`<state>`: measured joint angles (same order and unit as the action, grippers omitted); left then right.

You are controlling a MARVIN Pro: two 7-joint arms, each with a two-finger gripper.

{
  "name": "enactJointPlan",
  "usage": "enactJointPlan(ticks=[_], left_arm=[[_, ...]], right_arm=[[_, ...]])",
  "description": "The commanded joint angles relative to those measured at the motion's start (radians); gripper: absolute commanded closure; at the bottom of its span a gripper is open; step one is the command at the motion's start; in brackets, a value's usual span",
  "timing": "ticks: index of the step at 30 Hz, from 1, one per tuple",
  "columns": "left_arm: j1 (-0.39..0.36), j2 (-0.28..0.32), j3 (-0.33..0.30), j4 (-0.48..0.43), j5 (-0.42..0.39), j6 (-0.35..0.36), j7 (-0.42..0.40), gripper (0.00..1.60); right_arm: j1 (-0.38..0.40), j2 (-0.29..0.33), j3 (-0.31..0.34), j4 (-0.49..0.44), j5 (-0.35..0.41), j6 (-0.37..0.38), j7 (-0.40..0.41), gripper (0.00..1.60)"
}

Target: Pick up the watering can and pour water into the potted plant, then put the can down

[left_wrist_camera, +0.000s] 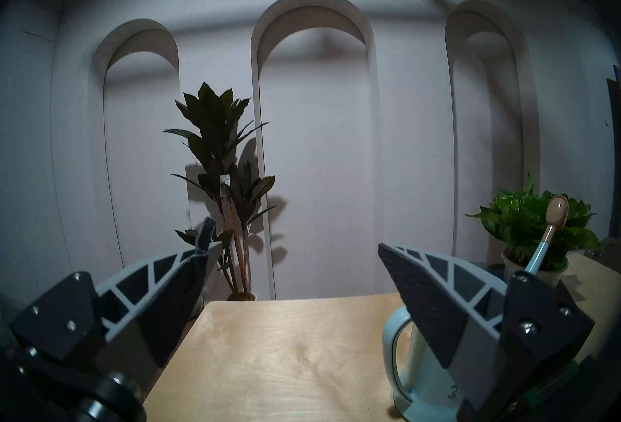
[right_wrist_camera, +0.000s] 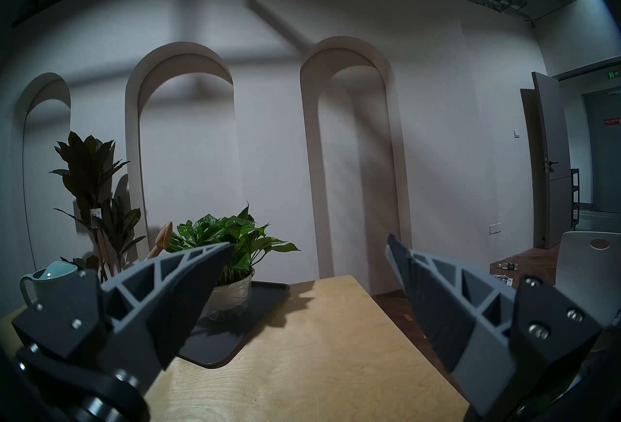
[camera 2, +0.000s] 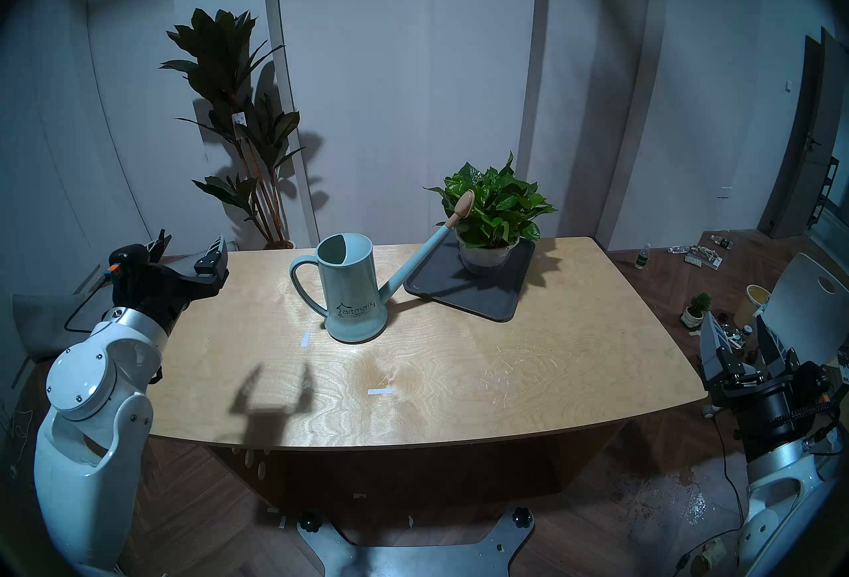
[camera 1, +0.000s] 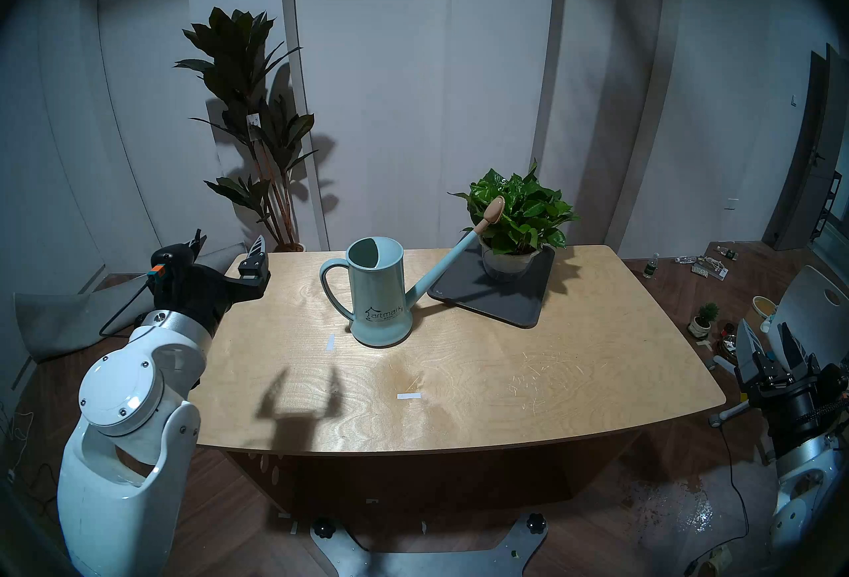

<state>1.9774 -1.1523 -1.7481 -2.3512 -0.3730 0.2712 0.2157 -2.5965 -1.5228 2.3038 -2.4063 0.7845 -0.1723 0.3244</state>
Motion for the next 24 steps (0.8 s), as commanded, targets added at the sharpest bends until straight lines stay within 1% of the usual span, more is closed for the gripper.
enactJointPlan(ticks=[1, 3, 4, 5, 6, 8, 9, 10, 14, 16, 17, 20, 21, 22, 24], left_arm=[[-0.025, -0.059, 0.152, 0.077, 0.09, -0.093, 0.028, 0.0], [-0.05, -0.087, 0.199, 0.13, 0.125, -0.126, 0.05, 0.0], [-0.05, -0.087, 0.199, 0.13, 0.125, -0.126, 0.05, 0.0], [-0.068, -0.092, 0.229, 0.154, 0.144, -0.141, 0.068, 0.0], [-0.099, -0.118, 0.257, 0.194, 0.17, -0.163, 0.089, 0.0], [-0.131, -0.136, 0.297, 0.229, 0.199, -0.183, 0.118, 0.0], [-0.132, -0.151, 0.297, 0.234, 0.206, -0.191, 0.118, 0.0], [-0.15, -0.157, 0.324, 0.249, 0.223, -0.201, 0.139, 0.0], [-0.189, -0.202, 0.384, 0.3, 0.284, -0.23, 0.187, 0.0], [-0.203, -0.222, 0.409, 0.322, 0.313, -0.247, 0.211, 0.0], [-0.203, -0.222, 0.409, 0.322, 0.313, -0.247, 0.211, 0.0], [-0.231, -0.252, 0.442, 0.366, 0.367, -0.277, 0.256, 0.0], [-0.254, -0.265, 0.462, 0.403, 0.403, -0.3, 0.289, 0.0], [-0.254, -0.265, 0.462, 0.403, 0.403, -0.3, 0.289, 0.0], [-0.263, -0.28, 0.472, 0.43, 0.437, -0.33, 0.323, 0.0]], right_arm=[[0.004, 0.001, 0.002, -0.012, 0.0, -0.003, -0.001, 0.0], [0.005, 0.001, 0.002, -0.011, 0.001, -0.003, 0.0, 0.0], [0.005, 0.001, 0.002, -0.011, 0.001, -0.003, 0.0, 0.0], [0.005, 0.001, 0.002, -0.011, 0.001, -0.003, 0.001, 0.0], [0.005, 0.001, 0.002, -0.011, 0.001, -0.003, 0.002, 0.0], [0.005, 0.001, 0.002, -0.011, 0.001, -0.003, 0.002, 0.0], [0.006, 0.001, 0.002, -0.01, 0.001, -0.003, 0.003, 0.0], [0.006, 0.001, 0.002, -0.01, 0.001, -0.003, 0.003, 0.0], [0.007, 0.0, 0.002, -0.009, 0.001, -0.002, 0.005, 0.0], [0.007, 0.0, 0.003, -0.009, 0.001, -0.002, 0.005, 0.0], [0.007, 0.0, 0.003, -0.009, 0.001, -0.002, 0.005, 0.0], [0.008, -0.001, 0.003, -0.01, 0.001, -0.002, 0.005, 0.0], [0.008, -0.001, 0.003, -0.011, 0.001, -0.002, 0.005, 0.0], [0.008, -0.001, 0.003, -0.011, 0.001, -0.002, 0.005, 0.0], [0.008, -0.002, 0.003, -0.011, 0.0, -0.001, 0.004, 0.0]])
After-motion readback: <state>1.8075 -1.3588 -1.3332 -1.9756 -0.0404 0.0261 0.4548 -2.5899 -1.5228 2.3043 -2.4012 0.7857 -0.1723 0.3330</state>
